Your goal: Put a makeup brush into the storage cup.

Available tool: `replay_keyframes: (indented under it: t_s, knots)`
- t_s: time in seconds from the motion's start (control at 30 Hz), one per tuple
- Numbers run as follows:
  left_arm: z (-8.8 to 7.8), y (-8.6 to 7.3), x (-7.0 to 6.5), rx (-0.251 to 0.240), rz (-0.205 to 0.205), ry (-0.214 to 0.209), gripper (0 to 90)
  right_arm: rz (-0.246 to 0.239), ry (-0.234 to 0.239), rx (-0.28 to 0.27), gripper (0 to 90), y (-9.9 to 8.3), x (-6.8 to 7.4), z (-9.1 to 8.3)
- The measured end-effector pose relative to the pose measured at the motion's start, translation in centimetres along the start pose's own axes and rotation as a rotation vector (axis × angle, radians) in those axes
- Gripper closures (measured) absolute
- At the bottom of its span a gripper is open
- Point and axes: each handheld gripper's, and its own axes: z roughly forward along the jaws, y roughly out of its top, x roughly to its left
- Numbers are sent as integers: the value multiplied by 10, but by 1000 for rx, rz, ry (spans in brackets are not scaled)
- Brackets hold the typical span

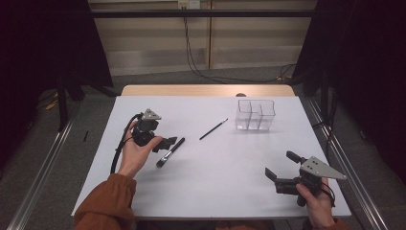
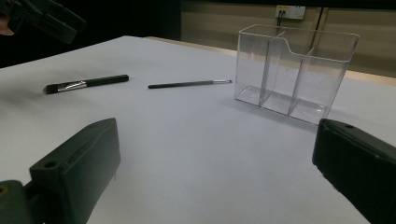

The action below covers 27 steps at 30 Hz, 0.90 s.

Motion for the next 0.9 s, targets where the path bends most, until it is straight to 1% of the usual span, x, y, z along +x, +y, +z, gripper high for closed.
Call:
replay_keyframes:
  t_s: [0.1,0.13,0.17,0.2,0.23,0.27,0.3,0.37,0.4,0.43,0.47,0.5,0.53,0.63,0.67,0.7,0.73,0.77,0.83,0.9]
  knots:
    - [1,4,2,55,0,10,65,-6,0,2,3,0,-1,0]
    - [1,5,2,65,-3,8,66,0,-1,1,3,0,0,0]
    - [2,7,1,104,3,-3,67,-1,-2,2,4,0,0,0]
    - [2,9,1,124,12,9,71,-3,-2,2,3,0,-1,0]
    - [2,10,1,130,14,15,77,-2,0,1,3,0,0,0]
    - [2,11,1,139,9,13,78,-1,0,2,3,0,0,0]
    - [2,12,3,160,17,10,82,0,0,2,3,0,0,0]
    - [3,13,4,178,11,20,98,0,1,2,2,0,0,0]
    - [5,13,5,206,7,9,98,-6,2,3,2,0,0,0]
    - [6,13,6,219,5,3,98,-5,2,3,2,0,0,0]
    - [7,14,6,246,2,-2,99,-4,2,4,2,0,0,0]
    - [7,14,6,246,2,-2,100,-4,2,4,2,0,0,0]
    - [9,14,7,287,-13,-20,102,0,1,2,2,0,0,0]
    - [9,17,10,293,-26,-19,107,-1,2,2,2,0,0,0]
    - [9,17,9,295,-37,-3,108,-8,2,3,2,0,0,0]
    - [9,17,10,311,-23,7,108,-8,1,4,2,0,0,0]
    - [10,18,10,326,-20,5,108,-8,1,4,2,0,0,0]
    - [11,17,10,338,-28,1,109,-7,1,8,4,0,0,1]
    - [13,17,9,364,-27,-6,113,-6,1,7,3,0,0,1]
    - [15,16,9,389,-21,4,116,-7,0,7,3,0,0,1]
